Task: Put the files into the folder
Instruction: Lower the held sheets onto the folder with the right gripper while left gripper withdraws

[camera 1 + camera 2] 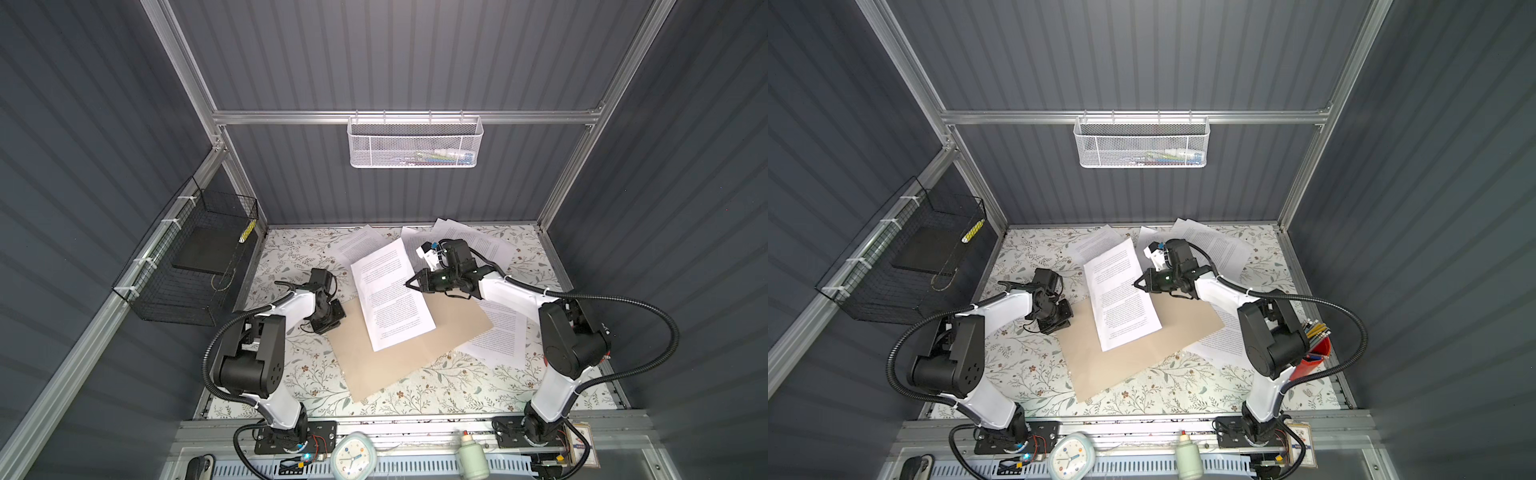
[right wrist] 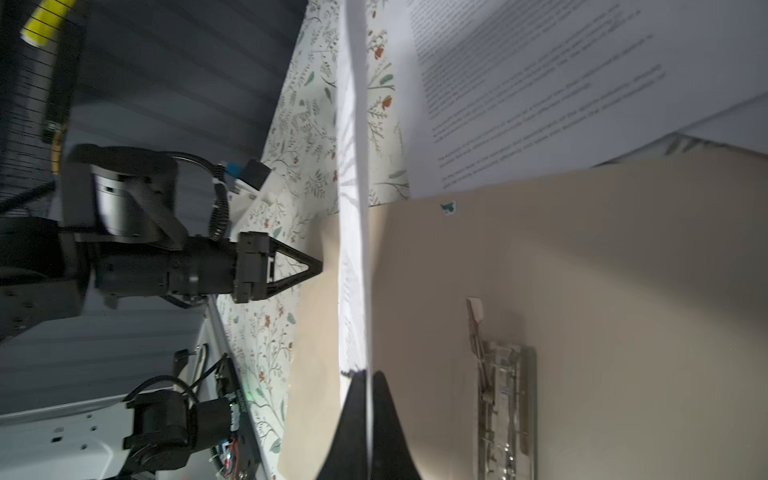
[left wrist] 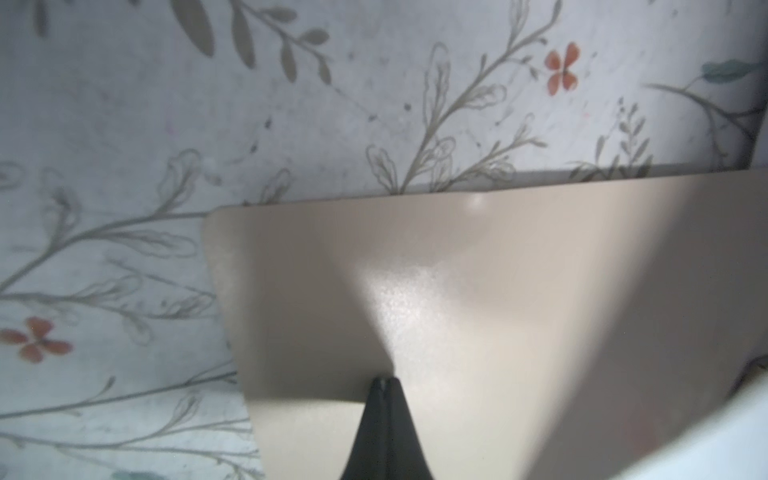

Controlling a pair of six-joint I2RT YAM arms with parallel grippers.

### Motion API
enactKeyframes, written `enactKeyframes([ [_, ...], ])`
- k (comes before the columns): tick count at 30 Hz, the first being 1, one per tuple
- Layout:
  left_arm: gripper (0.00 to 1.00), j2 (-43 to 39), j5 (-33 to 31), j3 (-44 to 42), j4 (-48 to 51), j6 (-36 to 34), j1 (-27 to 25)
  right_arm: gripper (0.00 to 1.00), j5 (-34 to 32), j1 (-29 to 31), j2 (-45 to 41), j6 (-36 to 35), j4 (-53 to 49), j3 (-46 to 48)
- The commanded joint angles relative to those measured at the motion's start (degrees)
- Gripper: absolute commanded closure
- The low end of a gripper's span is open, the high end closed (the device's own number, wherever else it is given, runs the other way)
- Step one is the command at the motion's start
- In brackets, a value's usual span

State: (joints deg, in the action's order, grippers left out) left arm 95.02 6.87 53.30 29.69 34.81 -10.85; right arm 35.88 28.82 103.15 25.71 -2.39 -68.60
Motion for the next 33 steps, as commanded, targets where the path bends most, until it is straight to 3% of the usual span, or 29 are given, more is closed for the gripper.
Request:
enactKeyframes([
  [1,0.99,1.5,0.8,0.1,0.8,-2.2,0.5,1.00,-5.9,1.7,-1.2,-3.2,4.4,0.9],
  [25,1.00,2.1,3.4,1.5,-0.1,-2.5,1.5,1.00,8.4,6.7,-0.4,-9.9,17.9,3.9],
  [33,1.00,2.6,4.6,2.6,-0.7,-2.1,1.9,1.00,12.3,7.4,2.0,-6.2,21.5,3.6],
])
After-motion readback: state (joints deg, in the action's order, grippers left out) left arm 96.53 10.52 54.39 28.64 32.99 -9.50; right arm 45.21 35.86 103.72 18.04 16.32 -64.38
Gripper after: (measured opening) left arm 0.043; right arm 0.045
